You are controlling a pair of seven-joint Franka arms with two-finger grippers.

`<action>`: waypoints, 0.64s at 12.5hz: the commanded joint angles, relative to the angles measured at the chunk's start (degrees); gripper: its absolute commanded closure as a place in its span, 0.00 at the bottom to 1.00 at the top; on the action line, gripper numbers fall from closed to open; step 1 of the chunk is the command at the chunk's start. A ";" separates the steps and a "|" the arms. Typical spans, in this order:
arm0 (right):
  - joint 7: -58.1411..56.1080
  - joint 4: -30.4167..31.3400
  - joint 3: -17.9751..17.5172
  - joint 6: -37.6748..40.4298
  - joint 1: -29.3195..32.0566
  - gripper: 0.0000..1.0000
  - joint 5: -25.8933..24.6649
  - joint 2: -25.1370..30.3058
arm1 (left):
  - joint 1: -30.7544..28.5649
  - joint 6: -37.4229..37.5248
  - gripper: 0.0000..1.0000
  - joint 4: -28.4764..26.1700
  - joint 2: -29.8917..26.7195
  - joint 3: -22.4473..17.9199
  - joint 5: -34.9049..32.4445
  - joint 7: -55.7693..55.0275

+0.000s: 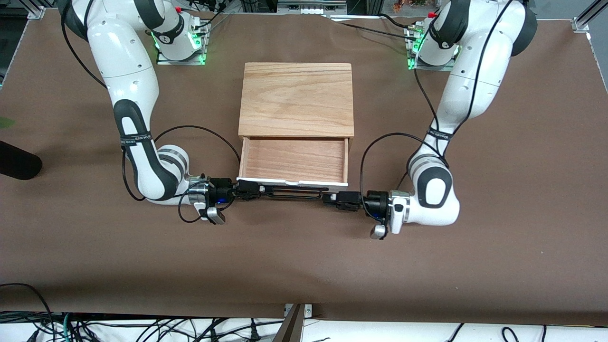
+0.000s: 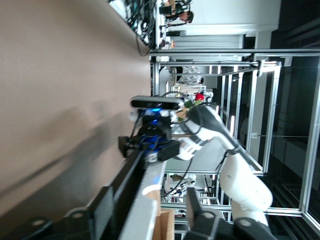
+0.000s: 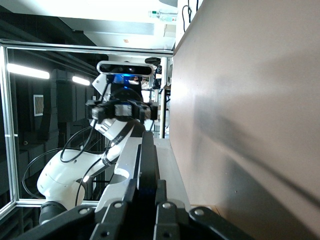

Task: Pull top drawer with both arms simultaneously
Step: 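Open both grippers and draw them off the handle ends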

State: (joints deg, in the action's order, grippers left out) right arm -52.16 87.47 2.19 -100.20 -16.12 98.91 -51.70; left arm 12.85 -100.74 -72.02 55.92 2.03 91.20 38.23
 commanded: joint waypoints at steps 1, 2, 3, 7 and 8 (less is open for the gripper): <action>-2.59 -2.13 0.62 -1.31 2.23 0.61 -0.73 -2.44 | -0.63 0.63 0.00 0.47 -0.81 0.26 -2.32 -0.62; -2.68 -2.13 0.62 -1.31 1.97 0.01 -0.64 -2.35 | -0.72 0.72 0.00 0.65 -0.81 0.26 -3.12 -0.79; -2.68 -2.13 0.62 -1.31 1.79 0.00 -0.64 -2.27 | -0.72 0.72 0.00 0.73 -0.90 0.17 -3.82 -1.05; 1.95 -2.22 1.67 -3.68 1.62 0.00 -2.04 -0.25 | -0.54 0.63 0.00 1.26 -3.87 -3.08 -12.15 -6.31; 5.63 -2.31 3.94 -3.86 1.27 0.00 -5.36 1.06 | -0.63 0.63 0.00 1.26 -5.45 -3.52 -16.27 -8.51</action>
State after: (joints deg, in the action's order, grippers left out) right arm -51.76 85.87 3.71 -103.24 -14.50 97.39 -52.73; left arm 11.99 -100.37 -70.37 54.02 -0.63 80.30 33.86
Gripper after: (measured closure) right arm 0.040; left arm 0.000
